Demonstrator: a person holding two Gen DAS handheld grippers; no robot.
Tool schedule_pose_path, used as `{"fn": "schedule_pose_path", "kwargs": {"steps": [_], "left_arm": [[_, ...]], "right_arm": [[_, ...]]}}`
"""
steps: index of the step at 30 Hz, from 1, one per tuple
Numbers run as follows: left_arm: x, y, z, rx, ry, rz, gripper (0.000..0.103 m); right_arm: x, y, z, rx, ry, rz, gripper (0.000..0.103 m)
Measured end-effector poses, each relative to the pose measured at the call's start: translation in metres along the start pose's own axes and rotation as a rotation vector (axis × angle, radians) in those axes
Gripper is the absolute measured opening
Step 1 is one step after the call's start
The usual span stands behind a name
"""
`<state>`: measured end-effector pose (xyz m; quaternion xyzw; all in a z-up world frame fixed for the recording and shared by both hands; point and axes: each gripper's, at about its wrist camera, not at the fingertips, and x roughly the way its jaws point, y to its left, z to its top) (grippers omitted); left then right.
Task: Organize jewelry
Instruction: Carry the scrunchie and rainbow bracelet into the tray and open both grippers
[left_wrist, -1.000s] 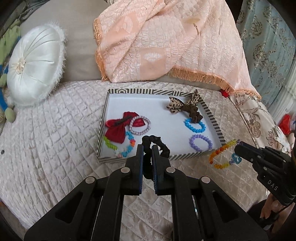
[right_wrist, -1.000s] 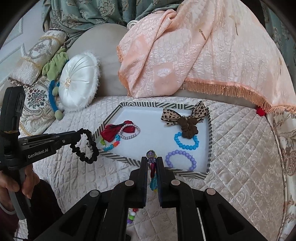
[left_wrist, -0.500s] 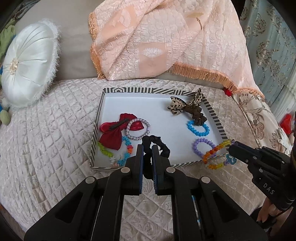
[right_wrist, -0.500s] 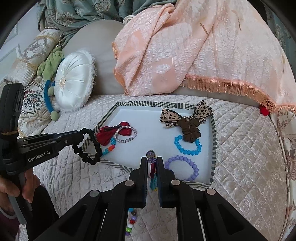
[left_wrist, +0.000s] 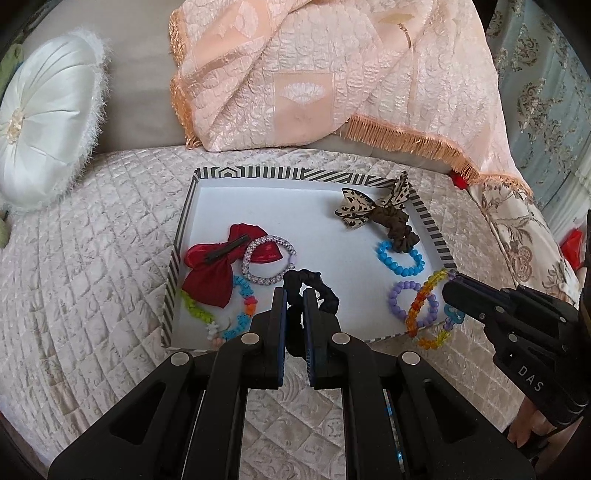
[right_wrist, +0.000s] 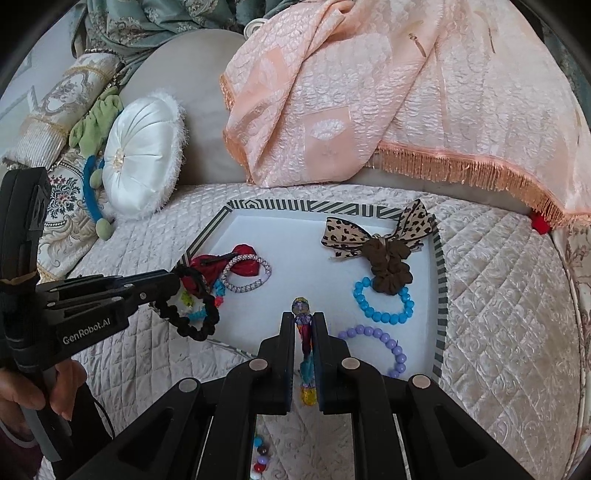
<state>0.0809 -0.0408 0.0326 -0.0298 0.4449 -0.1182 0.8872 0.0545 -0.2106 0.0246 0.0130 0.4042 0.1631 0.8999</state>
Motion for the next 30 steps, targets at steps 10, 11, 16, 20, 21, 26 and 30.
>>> {"fn": "schedule_pose_path", "kwargs": {"steps": [10,11,16,20,21,26,30], "left_arm": [[0.023,0.009,0.002,-0.031,0.034,-0.008,0.007],[0.026,0.011,0.002,-0.035,0.038,-0.007,0.007],[0.038,0.020,0.000,-0.048,0.053,0.008,0.007],[0.046,0.027,-0.002,-0.054,0.064,0.020,0.007],[0.048,0.029,-0.002,-0.055,0.067,0.024,0.007],[0.059,0.035,0.000,-0.060,0.077,0.039,0.007],[0.066,0.038,0.001,-0.063,0.085,0.050,0.007]], "right_arm": [[0.024,0.007,0.016,-0.023,0.018,0.011,0.008],[0.027,0.007,0.018,-0.025,0.022,0.012,0.008],[0.045,0.010,0.025,-0.043,0.044,0.012,0.008],[0.063,0.010,0.035,-0.055,0.064,0.015,0.008],[0.068,0.010,0.037,-0.056,0.068,0.015,0.008],[0.093,0.009,0.048,-0.070,0.094,0.012,0.008],[0.114,0.007,0.056,-0.072,0.116,0.004,0.008]]}}
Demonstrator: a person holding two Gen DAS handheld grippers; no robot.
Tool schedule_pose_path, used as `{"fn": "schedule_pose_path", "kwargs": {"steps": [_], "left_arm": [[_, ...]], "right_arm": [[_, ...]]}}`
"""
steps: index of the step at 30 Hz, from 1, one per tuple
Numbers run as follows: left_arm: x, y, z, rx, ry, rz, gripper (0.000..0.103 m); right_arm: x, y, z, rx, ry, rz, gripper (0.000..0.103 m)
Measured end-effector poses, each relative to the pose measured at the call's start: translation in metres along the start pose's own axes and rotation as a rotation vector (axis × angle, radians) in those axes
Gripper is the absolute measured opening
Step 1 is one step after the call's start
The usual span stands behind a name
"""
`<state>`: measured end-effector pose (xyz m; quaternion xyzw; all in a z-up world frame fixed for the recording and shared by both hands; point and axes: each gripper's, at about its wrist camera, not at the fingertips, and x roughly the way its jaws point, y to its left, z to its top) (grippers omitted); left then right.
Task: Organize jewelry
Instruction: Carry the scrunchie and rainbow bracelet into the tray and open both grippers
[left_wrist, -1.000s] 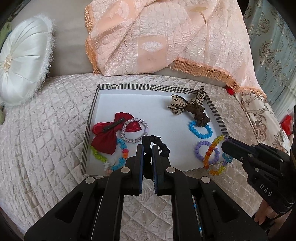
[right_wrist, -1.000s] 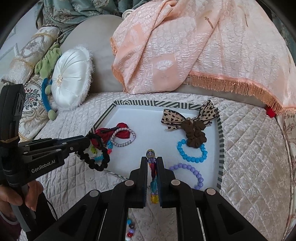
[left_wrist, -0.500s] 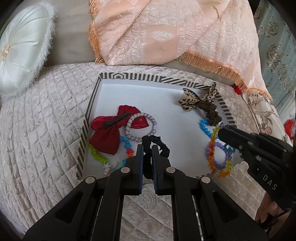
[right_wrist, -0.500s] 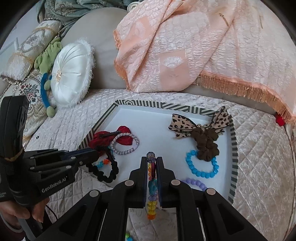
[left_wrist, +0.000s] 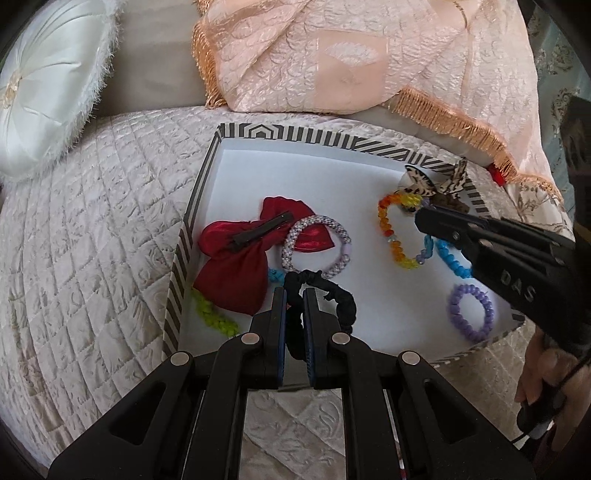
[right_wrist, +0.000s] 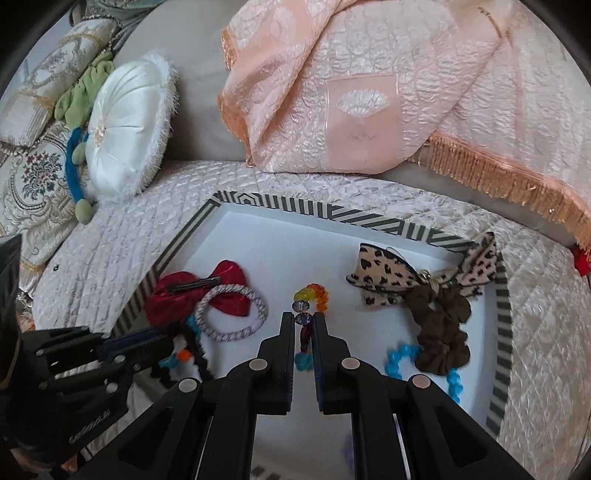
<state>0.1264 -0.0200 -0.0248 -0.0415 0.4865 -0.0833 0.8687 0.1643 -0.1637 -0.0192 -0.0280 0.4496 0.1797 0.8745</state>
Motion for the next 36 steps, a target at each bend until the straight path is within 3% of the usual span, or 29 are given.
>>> {"fn": "schedule_pose_path", "kwargs": {"steps": [15,17,19,21,23,36], "left_arm": [[0.021,0.003,0.003,-0.002,0.008,0.043,0.009],[0.021,0.002,0.003,0.001,0.006,0.047,0.015],[0.018,0.002,0.002,-0.001,-0.001,0.036,0.051],[0.013,0.003,0.001,-0.013,-0.024,0.017,0.058],[0.007,0.002,0.000,-0.013,-0.036,0.022,0.058],[-0.028,0.004,-0.020,-0.028,-0.084,0.021,0.058]], "right_arm": [[0.039,-0.003,-0.001,0.006,0.086,-0.005,0.008],[0.038,-0.004,-0.002,0.013,0.089,-0.008,0.009],[0.036,-0.004,-0.003,0.016,0.085,-0.006,0.010],[0.031,-0.003,-0.006,0.015,0.077,-0.014,0.019],[0.026,-0.003,-0.010,0.022,0.068,-0.015,0.034],[-0.038,0.012,-0.032,-0.005,-0.032,-0.107,0.034]]}}
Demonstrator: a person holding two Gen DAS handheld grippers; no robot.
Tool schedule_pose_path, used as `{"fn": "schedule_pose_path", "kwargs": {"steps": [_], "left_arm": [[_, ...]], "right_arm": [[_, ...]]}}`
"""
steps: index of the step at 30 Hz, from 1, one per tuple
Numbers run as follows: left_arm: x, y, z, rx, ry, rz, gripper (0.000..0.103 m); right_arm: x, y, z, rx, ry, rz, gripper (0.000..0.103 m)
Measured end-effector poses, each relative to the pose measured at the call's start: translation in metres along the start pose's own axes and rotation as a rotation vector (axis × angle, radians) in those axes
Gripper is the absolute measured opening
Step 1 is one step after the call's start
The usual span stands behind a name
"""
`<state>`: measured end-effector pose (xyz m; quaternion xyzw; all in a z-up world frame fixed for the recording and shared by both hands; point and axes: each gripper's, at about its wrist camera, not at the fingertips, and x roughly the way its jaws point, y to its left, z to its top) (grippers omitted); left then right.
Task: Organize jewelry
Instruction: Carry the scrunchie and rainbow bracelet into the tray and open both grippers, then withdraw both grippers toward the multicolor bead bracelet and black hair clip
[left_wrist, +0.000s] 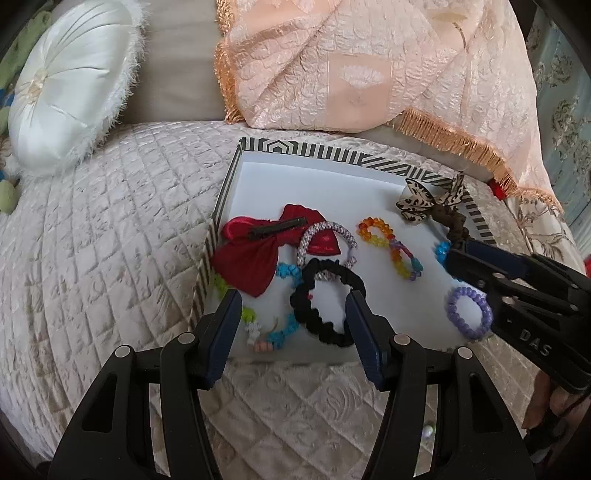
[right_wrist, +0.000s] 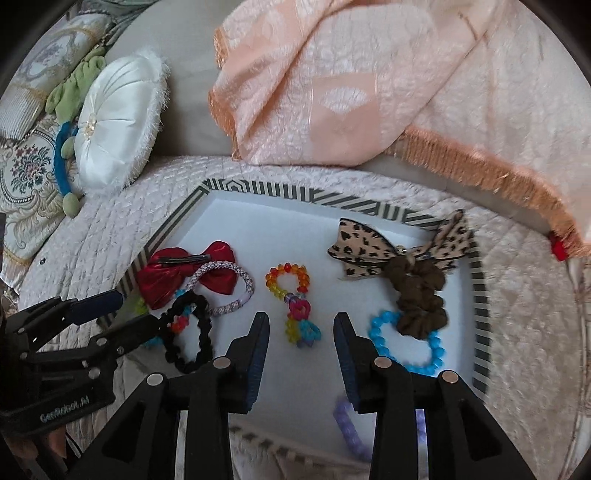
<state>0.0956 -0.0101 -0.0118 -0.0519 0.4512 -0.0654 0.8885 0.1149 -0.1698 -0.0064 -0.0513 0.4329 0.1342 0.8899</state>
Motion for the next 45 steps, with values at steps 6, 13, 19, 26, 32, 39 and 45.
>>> {"fn": "schedule_pose_path", "kwargs": {"steps": [6,13,19,26,32,39,45], "left_arm": [[-0.010,-0.002,-0.011,0.002,-0.004,0.001,0.058],[-0.021,-0.007,-0.021,0.009,-0.005,-0.008,0.058],[-0.033,-0.011,-0.028,0.022,-0.014,-0.010,0.058],[-0.042,-0.014,-0.040,0.029,-0.011,-0.011,0.058],[-0.048,-0.018,-0.049,0.041,-0.006,-0.012,0.058],[-0.057,-0.022,-0.055,0.054,-0.014,-0.010,0.058],[-0.067,-0.026,-0.061,0.063,-0.024,-0.006,0.058]], "right_arm": [[-0.032,0.003,-0.015,-0.033,-0.048,-0.070,0.034],[-0.054,0.004,-0.033,-0.062,-0.063,-0.132,0.034],[-0.069,0.009,-0.049,-0.094,-0.075,-0.197,0.034],[-0.078,0.008,-0.069,-0.102,-0.062,-0.225,0.034],[-0.084,0.004,-0.081,-0.089,-0.051,-0.232,0.034],[-0.088,0.006,-0.090,-0.092,-0.041,-0.240,0.034],[-0.097,0.006,-0.097,-0.090,-0.044,-0.243,0.034]]}}
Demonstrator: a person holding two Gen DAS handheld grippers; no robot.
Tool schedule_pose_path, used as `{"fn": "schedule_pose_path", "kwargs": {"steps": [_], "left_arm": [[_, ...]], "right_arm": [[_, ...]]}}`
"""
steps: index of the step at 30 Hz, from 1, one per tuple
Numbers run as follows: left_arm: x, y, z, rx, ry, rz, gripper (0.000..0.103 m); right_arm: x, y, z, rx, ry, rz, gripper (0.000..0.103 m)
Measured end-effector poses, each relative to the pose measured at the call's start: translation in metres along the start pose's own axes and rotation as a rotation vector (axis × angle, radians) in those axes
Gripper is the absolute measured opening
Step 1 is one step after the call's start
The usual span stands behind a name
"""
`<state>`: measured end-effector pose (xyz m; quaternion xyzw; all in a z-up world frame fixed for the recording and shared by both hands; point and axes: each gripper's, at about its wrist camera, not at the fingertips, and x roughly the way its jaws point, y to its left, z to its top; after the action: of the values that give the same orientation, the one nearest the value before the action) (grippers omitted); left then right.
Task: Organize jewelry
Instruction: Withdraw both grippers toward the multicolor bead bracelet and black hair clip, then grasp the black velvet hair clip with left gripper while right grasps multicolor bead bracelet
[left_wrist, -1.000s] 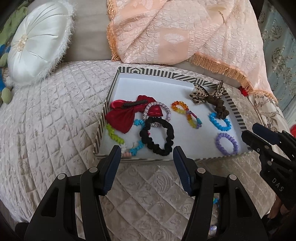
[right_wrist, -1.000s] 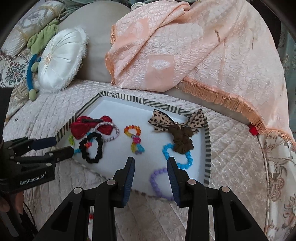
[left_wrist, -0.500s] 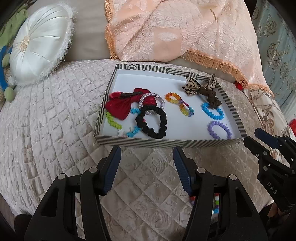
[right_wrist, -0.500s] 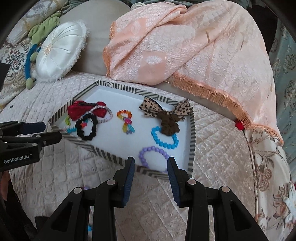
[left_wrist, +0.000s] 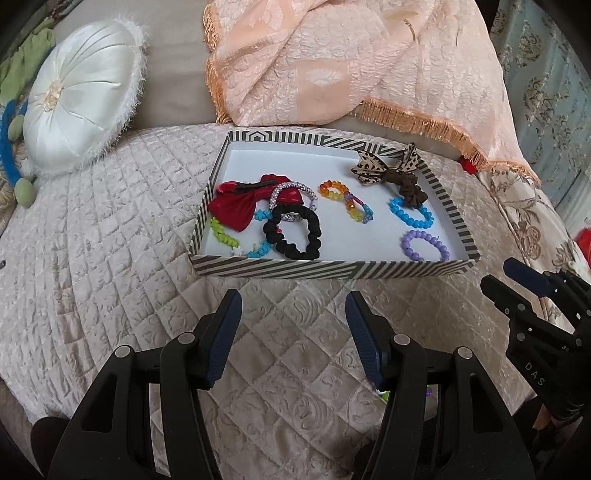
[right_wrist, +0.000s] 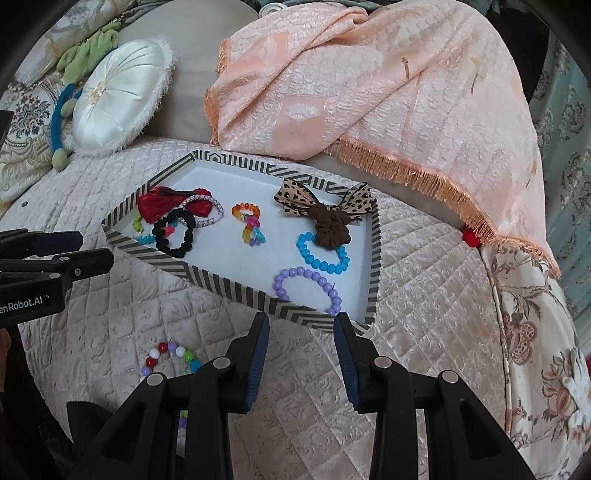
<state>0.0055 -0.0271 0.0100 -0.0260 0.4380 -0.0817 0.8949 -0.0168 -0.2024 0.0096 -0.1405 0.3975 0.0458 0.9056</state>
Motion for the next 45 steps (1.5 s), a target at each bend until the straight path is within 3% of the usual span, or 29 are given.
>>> {"fn": "schedule_pose_path", "kwargs": {"steps": [22,32,35,38,40,45], "left_arm": [[-0.034,-0.014,-0.027,0.051,-0.038,0.054,0.058],[-0.046,-0.016,-0.034,0.059,-0.050,0.039,0.058],[-0.049,-0.014,-0.037,0.048,-0.037,-0.008,0.058],[-0.048,-0.010,-0.041,0.032,0.020,-0.109,0.060],[-0.047,-0.010,-0.046,0.030,0.050,-0.173,0.069],[-0.038,-0.016,-0.067,0.067,0.149,-0.296,0.079]], "right_arm": [[-0.029,0.001,-0.024,0.019,0.000,0.012,0.034],[-0.042,0.005,-0.030,0.012,-0.006,0.012,0.034],[-0.044,0.005,-0.031,0.017,-0.002,0.027,0.034],[-0.045,0.004,-0.034,0.028,0.008,0.056,0.034],[-0.044,0.002,-0.036,0.041,0.014,0.072,0.034],[-0.035,-0.004,-0.042,0.077,0.050,0.146,0.035]]}}
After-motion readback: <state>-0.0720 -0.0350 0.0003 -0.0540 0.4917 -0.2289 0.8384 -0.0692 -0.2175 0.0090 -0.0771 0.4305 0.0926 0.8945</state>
